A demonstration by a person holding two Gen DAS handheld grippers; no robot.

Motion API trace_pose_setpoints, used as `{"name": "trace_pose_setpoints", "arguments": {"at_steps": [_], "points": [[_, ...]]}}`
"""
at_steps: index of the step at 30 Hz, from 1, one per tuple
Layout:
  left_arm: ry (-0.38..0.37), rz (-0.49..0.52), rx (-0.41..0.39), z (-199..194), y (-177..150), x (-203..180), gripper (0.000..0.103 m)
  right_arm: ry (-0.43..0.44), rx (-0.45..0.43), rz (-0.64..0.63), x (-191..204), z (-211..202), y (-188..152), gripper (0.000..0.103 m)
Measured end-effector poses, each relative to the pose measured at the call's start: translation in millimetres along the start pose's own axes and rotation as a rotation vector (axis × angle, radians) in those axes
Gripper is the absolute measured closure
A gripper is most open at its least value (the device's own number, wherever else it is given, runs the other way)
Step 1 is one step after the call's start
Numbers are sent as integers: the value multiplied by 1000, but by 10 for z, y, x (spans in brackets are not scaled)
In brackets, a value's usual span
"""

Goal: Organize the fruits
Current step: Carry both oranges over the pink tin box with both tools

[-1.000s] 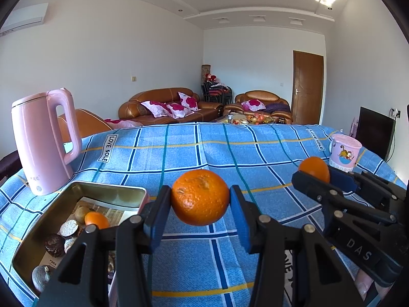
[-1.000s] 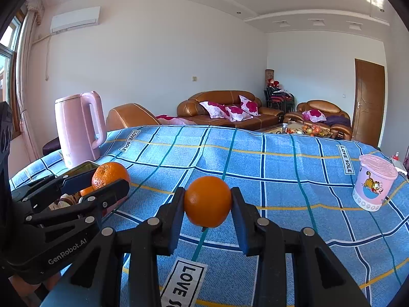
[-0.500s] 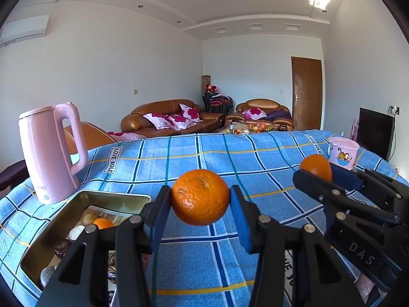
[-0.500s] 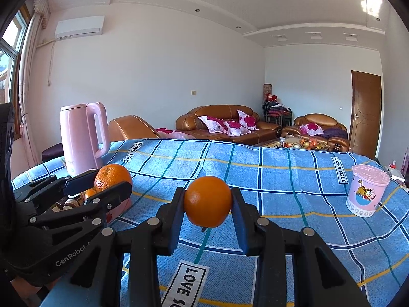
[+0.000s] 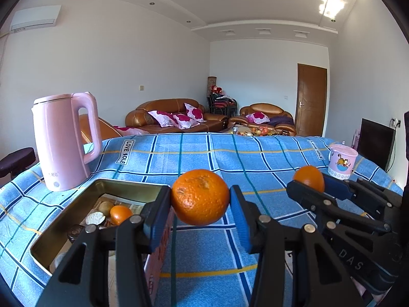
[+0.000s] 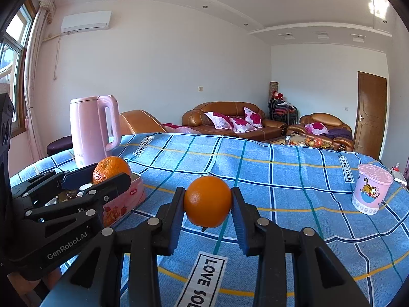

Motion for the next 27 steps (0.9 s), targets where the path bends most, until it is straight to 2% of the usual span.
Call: {"name": "trace_pose_setpoints", "arguments": {"at_steps": [12, 27], "points": [[51, -26, 10, -216, 7, 415, 54, 114, 38, -18, 445, 85, 17, 65], [162, -62, 33, -364, 12, 968, 54, 235, 46, -57, 950, 126, 180, 65]]}}
Point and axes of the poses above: each gripper's, at about its wrist camera, not at the fingertips, and z roughly the way its jaws point, x to its left, y to its top, the point moved 1 cm from there along z, roughly the way its jaws point, and after that the axes turned 1 degree about -x, right-handed, at the moved point
